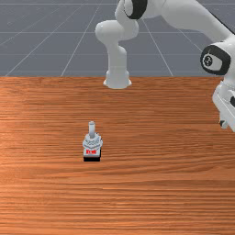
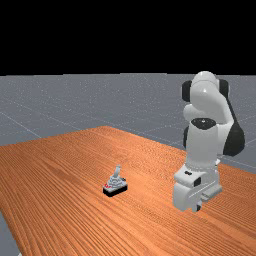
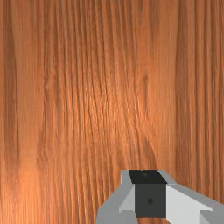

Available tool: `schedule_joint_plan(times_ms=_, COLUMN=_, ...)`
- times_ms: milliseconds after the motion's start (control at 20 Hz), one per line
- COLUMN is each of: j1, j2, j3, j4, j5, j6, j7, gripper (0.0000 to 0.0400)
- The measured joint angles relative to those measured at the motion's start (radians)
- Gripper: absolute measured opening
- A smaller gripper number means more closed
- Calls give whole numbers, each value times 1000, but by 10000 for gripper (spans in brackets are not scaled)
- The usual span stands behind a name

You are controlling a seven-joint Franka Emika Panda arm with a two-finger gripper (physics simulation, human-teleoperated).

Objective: Turn on the trigger

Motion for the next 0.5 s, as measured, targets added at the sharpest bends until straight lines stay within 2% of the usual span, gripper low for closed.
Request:
schedule_joint_plan(times_ms=50, j1=12, j2=-37, j3=-20, j4=-83, j5=-31, j6=102, j7=26, gripper=0)
schedule_joint_plan(times_ms=200, j1=22, j2=-80, j3=-29, j4=-164, j5=-47, j6=159, j7=50, gripper=0)
schedule_joint_plan(times_ms=250, j1=38, j2=-125, j3=-44, j4=-249, j5=-72, j6=219, j7=87, gripper=0)
schedule_joint_plan(times_ms=300, j1=21, j2=-134, j3=-12, j4=-245, j5=-9, j6=132, j7=88, gripper=0)
schedule_joint_plan(times_ms=450, j1=56, j2=-299, j3=-3, j4=-523, j5=-9, j6=243, j7=178, gripper=0)
schedule_joint_plan(times_ms=500, j1=90, j2=-364, j3=-19, j4=-642, j5=-83, j6=351, j7=210, gripper=0)
